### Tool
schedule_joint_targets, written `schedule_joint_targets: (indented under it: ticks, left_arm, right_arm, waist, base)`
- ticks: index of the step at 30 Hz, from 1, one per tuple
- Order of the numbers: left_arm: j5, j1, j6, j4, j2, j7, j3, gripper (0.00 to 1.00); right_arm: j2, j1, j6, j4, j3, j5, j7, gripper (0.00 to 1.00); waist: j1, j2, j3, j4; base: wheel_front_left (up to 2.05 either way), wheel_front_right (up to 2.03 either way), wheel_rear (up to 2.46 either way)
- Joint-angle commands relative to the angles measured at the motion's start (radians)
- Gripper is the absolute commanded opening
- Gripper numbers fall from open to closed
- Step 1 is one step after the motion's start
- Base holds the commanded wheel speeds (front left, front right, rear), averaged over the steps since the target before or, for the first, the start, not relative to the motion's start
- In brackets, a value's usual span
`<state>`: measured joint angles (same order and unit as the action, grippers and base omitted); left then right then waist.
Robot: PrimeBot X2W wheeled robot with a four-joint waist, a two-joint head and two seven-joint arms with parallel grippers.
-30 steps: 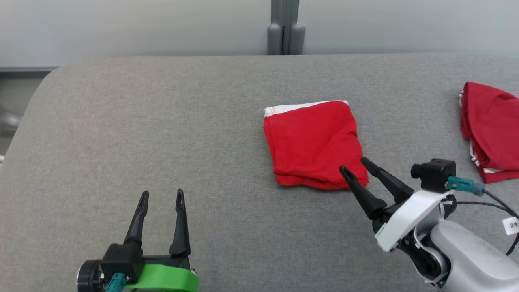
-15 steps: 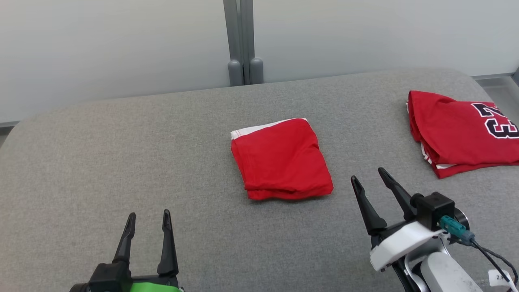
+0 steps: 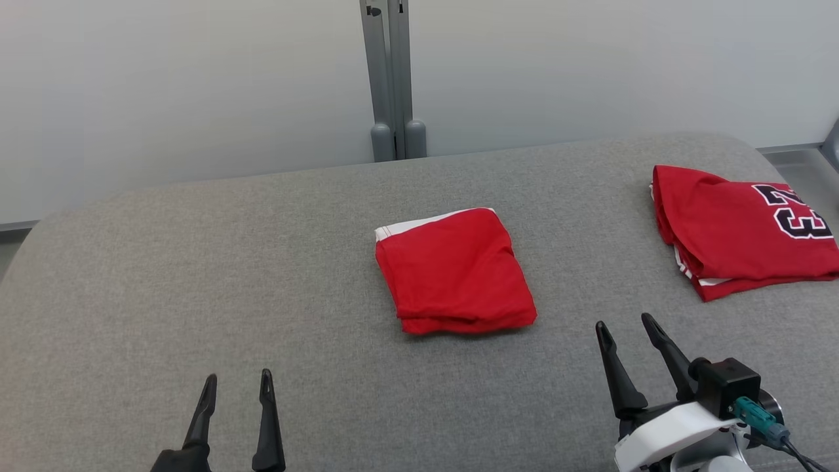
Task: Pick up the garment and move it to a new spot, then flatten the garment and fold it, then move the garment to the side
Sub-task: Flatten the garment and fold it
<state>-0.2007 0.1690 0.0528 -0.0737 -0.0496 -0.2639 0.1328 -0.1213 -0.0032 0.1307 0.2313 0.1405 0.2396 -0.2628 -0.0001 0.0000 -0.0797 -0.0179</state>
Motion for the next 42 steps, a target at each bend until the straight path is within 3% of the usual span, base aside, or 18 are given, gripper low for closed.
schedule_joint_targets:
  ticks: [1,42]
  left_arm:
    - [0.001,0.013,-0.003,-0.005,-0.002,0.0,-0.004,1.0]
    - [0.003,-0.017,-0.002,-0.041,-0.002,0.0,0.012,1.0]
  right_arm:
    - [0.001,0.013,0.0,-0.006,-0.003,-0.004,-0.002,1.0]
    - [-0.01,0.009,0.0,0.014,0.025,0.013,-0.002,1.0]
  waist:
    - [0.0001,0.0,-0.001,-0.001]
    - [0.0001,0.0,0.007,0.008]
  base:
    - [0.0,0.0,0.0]
    - [0.0,0.0,0.0]
